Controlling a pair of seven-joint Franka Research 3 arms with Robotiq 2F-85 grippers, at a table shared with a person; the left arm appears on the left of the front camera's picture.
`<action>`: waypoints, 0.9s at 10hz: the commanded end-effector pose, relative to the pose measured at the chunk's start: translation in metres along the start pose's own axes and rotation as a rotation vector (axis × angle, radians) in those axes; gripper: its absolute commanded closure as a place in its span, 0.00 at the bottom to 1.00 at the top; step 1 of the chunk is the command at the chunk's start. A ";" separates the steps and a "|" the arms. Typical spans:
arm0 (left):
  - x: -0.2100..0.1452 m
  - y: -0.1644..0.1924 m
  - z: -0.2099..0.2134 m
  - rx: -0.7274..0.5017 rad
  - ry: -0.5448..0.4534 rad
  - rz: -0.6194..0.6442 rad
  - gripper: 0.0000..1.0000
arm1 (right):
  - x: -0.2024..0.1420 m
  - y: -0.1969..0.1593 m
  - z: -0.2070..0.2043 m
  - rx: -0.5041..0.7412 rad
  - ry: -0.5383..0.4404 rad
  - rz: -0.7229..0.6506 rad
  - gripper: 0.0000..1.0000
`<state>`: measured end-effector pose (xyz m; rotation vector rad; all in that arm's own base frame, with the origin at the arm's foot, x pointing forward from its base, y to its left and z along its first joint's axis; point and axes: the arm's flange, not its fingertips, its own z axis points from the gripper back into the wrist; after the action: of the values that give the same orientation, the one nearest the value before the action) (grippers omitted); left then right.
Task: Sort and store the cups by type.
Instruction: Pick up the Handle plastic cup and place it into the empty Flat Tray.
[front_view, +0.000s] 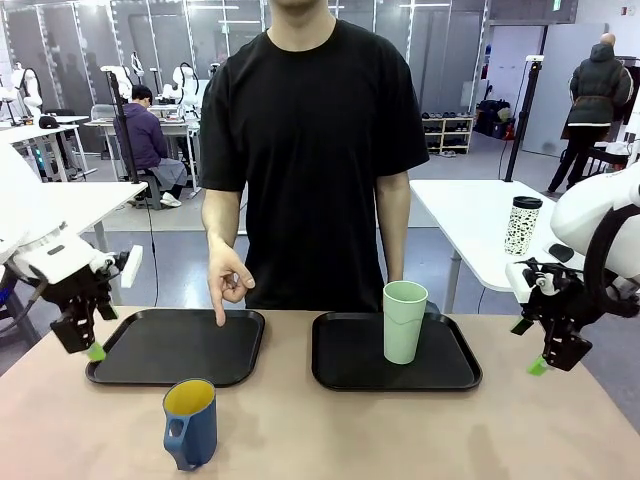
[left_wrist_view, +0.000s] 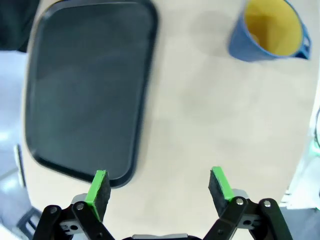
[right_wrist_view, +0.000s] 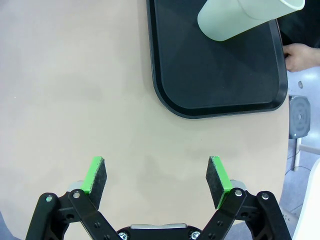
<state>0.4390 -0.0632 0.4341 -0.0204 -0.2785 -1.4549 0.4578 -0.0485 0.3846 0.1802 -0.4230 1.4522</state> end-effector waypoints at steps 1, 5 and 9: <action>-0.011 -0.006 -0.002 0.000 0.021 -0.014 0.00 | 0.000 0.001 0.000 -0.001 0.007 0.007 0.00; 0.000 0.000 0.000 0.000 0.000 0.000 0.00 | 0.000 0.001 0.000 -0.001 0.007 0.007 0.00; -0.002 -0.009 -0.009 -0.019 -0.081 -0.042 0.00 | 0.000 0.001 0.000 -0.001 0.007 0.007 0.00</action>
<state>0.4350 -0.0643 0.4308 -0.0318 -0.2769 -1.4737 0.4578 -0.0485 0.3846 0.1803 -0.4230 1.4523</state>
